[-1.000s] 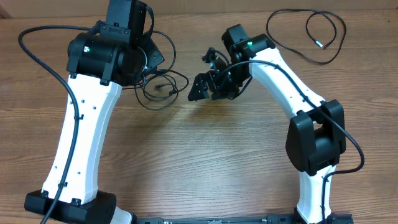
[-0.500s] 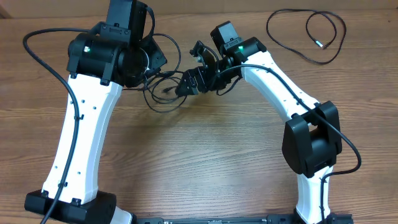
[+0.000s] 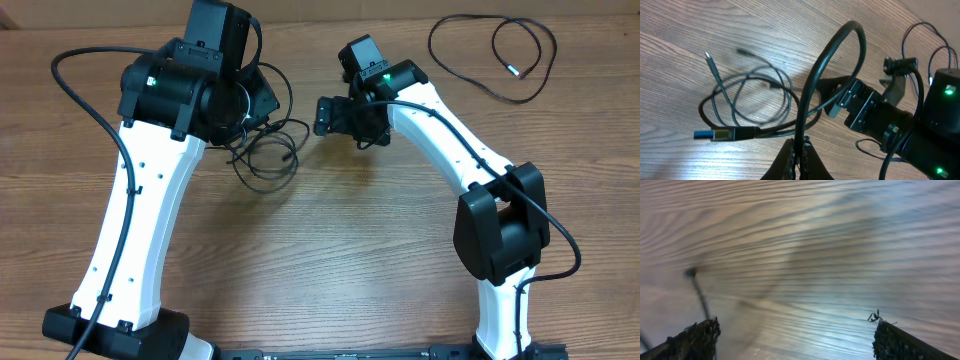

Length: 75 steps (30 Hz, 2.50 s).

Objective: Untangle cables

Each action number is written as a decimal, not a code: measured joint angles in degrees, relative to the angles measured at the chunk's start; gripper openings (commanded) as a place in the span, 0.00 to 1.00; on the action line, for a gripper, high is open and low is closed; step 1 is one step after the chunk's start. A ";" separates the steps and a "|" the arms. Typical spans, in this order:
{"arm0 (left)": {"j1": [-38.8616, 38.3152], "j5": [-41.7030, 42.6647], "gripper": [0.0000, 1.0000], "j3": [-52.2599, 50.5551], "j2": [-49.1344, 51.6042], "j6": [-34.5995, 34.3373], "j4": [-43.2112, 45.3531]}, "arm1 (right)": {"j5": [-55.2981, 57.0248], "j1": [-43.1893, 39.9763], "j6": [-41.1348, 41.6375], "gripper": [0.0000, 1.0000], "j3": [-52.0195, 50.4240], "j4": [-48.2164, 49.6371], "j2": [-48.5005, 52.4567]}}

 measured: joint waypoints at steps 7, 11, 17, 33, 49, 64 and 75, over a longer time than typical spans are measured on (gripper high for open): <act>0.00 -0.20 0.04 0.00 0.00 0.00 0.92 | -0.26 0.00 2.01 1.00 0.00 -1.68 0.00; 0.00 -3.30 0.04 0.00 0.00 -1.33 2.73 | -8.92 0.00 -2.99 1.00 0.00 -1.42 0.00; 0.07 -12.66 0.04 0.00 0.00 -6.99 2.82 | -16.79 0.00 -8.85 1.00 0.00 -2.82 0.00; 0.52 -3.30 0.04 0.00 2.67 -14.78 3.52 | -30.86 0.76 -6.84 1.00 0.00 3.87 0.02; 0.52 4.92 0.04 0.00 2.69 -15.85 6.88 | -12.20 1.92 2.99 1.00 0.00 0.55 0.04; 4.96 7.78 0.04 0.00 2.69 -15.74 6.95 | -0.02 2.25 3.85 1.00 0.00 -4.37 0.13; 12.59 5.14 0.04 0.00 2.69 -13.16 -1.99 | 12.02 2.14 3.80 1.00 0.00 -7.39 0.15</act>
